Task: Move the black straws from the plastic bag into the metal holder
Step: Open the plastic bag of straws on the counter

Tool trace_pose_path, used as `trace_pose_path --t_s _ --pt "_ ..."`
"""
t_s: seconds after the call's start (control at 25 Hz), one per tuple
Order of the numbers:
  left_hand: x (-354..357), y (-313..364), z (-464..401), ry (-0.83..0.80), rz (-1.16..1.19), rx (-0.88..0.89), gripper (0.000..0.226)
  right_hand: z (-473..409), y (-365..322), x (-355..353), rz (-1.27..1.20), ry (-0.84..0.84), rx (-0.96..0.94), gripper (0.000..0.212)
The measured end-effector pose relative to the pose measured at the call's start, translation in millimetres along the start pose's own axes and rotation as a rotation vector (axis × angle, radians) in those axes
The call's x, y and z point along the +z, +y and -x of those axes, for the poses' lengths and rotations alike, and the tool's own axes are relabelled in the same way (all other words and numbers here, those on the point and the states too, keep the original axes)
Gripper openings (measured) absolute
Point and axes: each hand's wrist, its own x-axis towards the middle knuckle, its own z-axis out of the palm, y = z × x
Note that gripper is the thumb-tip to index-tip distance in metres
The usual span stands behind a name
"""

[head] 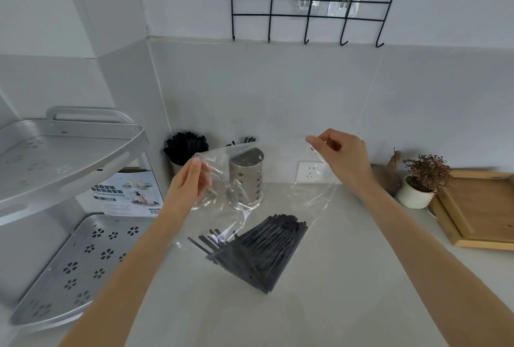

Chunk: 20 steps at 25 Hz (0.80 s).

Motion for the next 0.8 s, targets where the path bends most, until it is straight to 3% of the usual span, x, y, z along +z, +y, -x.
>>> trace_pose_path --t_s 0.24,0.48,0.8 --pt "8 -3 -2 -0.043 0.144 -0.098 0.038 -12 -16 -13 0.005 0.004 -0.045 0.03" --pt "6 -3 1 -0.084 0.1 0.032 0.026 -25 -3 -9 0.128 -0.118 0.056 0.028" --pt "10 -15 -10 0.032 0.103 -0.045 0.035 -32 3 -6 0.097 -0.185 0.083 0.022"
